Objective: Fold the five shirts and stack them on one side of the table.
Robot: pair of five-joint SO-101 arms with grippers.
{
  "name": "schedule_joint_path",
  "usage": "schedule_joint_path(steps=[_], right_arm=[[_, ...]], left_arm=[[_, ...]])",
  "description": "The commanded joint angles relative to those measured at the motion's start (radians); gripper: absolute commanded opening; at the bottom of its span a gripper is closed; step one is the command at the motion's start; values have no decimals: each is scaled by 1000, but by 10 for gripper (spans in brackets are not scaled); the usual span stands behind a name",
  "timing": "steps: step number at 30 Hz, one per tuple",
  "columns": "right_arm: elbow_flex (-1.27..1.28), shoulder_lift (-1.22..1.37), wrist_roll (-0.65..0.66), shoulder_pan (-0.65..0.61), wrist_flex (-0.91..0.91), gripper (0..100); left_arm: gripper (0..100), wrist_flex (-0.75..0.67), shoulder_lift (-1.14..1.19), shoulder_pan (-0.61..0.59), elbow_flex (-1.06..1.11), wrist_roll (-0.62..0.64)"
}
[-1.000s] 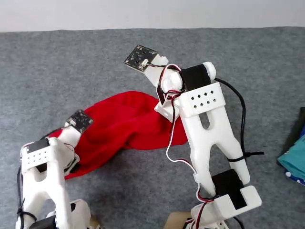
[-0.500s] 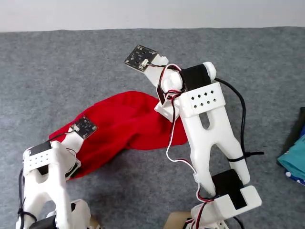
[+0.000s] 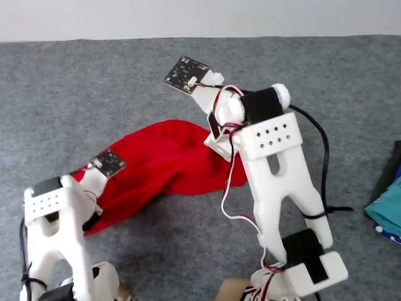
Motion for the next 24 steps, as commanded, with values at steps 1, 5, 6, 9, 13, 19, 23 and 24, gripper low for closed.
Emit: schedule_joint_path(steps=[1,5,6,9,13,19,23,24], right_arm=[[-9,-91,-6,13,42,10],[-9,-157,-6,13,42,10],[-9,-177,-6,19,42,10],[-11,-232,-6,58,42,10],[-49,-300,-6,133,41,10],[-235,-332,-9,180,41,10],[-356,-335,-9,180,41,10],[-390,-335,-8,180,41,10]], left_arm=[[2,120,-29,-3,-160,31],[2,239,-29,3,-384,132],[2,275,-29,3,-444,146],[2,381,-29,3,-630,172],[2,445,-37,2,-826,238],[2,443,-204,115,-943,393],[2,442,-358,288,-947,514],[2,442,-390,327,-949,532]])
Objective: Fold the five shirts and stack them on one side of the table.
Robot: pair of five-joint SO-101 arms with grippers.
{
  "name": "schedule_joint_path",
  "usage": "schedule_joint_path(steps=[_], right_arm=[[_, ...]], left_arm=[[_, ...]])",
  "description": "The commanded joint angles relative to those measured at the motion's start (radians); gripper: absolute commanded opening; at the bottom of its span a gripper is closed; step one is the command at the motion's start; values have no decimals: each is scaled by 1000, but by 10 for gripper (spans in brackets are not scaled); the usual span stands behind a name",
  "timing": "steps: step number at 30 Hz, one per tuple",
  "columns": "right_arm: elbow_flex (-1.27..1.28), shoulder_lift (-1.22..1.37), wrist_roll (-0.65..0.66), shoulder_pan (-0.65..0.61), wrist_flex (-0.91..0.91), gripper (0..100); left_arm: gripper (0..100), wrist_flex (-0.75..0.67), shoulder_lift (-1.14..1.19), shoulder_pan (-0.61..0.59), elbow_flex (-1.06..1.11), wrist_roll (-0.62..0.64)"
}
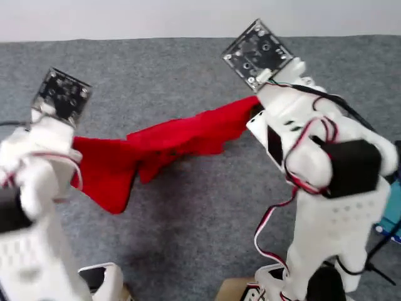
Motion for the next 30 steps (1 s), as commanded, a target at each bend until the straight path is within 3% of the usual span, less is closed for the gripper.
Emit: schedule_joint_path(steps=[1,5,12,20,30], right_arm=[[-150,-41,-6,10,39,10],[-292,-42,-6,15,39,10],[-391,-127,46,151,41,11],[-394,-255,195,282,30,11],[-394,-309,252,481,-188,11]], left_arm=[[2,18,-135,130,-33,75],[2,6,-252,146,-44,103],[2,-32,-361,141,-194,104],[3,-180,-368,-55,-268,106],[3,-184,-368,-78,-311,104]])
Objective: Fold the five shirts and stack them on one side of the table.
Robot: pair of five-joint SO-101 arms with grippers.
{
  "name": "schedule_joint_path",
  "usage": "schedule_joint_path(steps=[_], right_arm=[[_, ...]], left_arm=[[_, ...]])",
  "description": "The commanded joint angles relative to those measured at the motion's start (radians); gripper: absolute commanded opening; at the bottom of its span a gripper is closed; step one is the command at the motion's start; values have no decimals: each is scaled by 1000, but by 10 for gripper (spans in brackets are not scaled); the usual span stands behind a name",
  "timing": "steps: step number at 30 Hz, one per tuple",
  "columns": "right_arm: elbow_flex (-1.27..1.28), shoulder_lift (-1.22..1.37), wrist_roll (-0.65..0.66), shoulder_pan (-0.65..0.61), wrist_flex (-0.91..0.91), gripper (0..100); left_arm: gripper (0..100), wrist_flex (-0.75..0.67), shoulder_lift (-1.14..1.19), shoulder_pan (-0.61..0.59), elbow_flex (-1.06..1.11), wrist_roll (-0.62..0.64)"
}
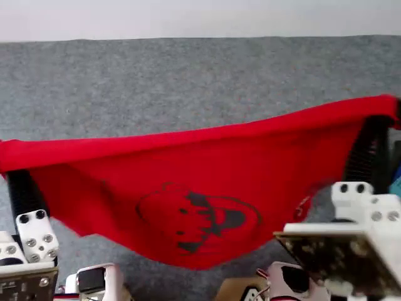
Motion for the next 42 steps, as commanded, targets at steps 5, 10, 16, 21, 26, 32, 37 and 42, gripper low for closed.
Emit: schedule_joint_path(steps=[5,10,16,21,26,32,37,42], right_arm=[[-29,-64,18,120,-113,11],[-25,-127,35,122,-101,11],[-25,-166,83,122,-25,11],[-8,-154,78,122,33,11],[141,-133,74,122,45,11],[451,-128,74,116,4,11],[804,-128,75,67,-145,11],[1112,-128,75,-12,-430,11]], left_arm=[[3,-26,6,-9,-156,0],[3,-25,-2,-11,-176,-2],[3,-18,-2,-11,-177,-2],[3,-12,5,-11,-162,0],[3,-17,2,-11,-5,0],[3,-72,8,-9,306,5],[3,-279,8,-3,636,5],[3,-555,12,0,934,6]])
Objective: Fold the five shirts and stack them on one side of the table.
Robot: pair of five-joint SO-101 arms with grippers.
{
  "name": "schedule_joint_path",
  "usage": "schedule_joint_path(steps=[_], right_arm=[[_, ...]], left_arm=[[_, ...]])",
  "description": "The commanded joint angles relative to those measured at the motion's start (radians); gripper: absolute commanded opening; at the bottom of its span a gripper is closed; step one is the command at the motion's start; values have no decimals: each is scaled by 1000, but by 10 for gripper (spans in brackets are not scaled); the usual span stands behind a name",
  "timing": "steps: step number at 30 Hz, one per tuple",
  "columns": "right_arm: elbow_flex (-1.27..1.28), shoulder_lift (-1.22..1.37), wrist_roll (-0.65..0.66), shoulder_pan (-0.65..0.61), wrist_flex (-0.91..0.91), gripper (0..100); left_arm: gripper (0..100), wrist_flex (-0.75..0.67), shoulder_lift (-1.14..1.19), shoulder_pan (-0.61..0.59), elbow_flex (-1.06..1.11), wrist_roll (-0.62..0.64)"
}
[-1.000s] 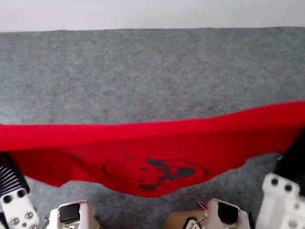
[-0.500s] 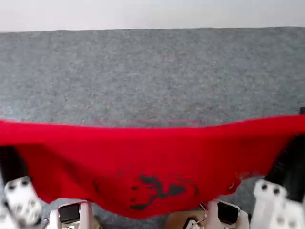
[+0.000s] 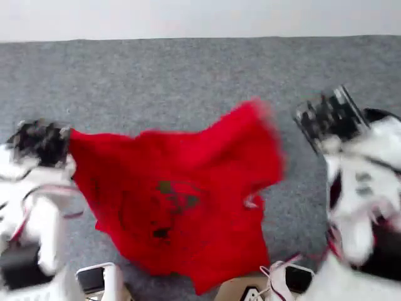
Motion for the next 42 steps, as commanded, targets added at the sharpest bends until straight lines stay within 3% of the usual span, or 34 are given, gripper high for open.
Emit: schedule_joint_path(steps=[1,5,9,13,16,24,30,37,42], right_arm=[[199,12,6,-47,-228,11],[385,12,11,-84,-406,11],[479,12,11,-119,-466,11],[516,35,-3,-173,-478,11],[474,130,-118,-206,-453,13],[0,610,-316,-380,-101,13],[-431,992,-391,-522,134,15],[-855,1353,-629,-624,297,17],[-1083,1524,-827,-667,351,153]], left_arm=[[3,-193,14,3,173,6],[3,-310,129,3,219,6],[3,-333,261,2,179,6],[3,-247,331,2,136,3],[3,-167,358,2,140,3],[3,32,400,-5,193,0],[3,25,396,-5,269,0],[3,-28,397,-5,300,0],[3,-28,397,-5,300,0]])
